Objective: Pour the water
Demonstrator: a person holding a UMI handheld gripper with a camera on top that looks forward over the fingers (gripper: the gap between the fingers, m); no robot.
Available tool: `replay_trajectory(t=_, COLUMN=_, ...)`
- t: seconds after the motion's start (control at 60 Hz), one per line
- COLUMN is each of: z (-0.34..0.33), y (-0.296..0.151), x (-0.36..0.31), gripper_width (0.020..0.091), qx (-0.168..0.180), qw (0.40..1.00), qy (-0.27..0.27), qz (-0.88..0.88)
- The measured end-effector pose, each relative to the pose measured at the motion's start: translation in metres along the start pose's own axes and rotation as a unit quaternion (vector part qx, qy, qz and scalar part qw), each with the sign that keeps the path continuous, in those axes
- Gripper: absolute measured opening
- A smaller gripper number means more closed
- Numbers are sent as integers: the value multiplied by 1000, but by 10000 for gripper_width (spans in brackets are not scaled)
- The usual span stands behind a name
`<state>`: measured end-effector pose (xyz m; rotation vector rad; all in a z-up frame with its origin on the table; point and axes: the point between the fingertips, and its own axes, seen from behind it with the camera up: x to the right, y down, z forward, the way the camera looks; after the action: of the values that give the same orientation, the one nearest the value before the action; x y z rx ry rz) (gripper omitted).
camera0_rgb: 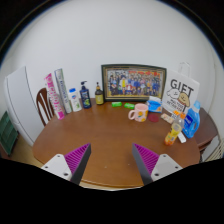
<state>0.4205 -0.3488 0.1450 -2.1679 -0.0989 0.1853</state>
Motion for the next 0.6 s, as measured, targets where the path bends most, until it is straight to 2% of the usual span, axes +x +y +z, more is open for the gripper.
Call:
replay_trajectory(t=0.183, z=27, y=22, x=124, gripper_width=856, qx=16, qw=999, qy=31, qz=8)
replay_trajectory(t=0.383, z=76, y=32, x=252, gripper_width=856, qx=58, qw=995, qy=79, qz=14)
replay_trajectory(t=0.5, z=117, y=28, x=309, gripper_width=853, qx=79, qw=992, qy=92, qz=32)
replay_trajectory(t=0.6, z=154, y=26, x=340, gripper_width=848, qx=83, qw=991, qy=97, qz=36)
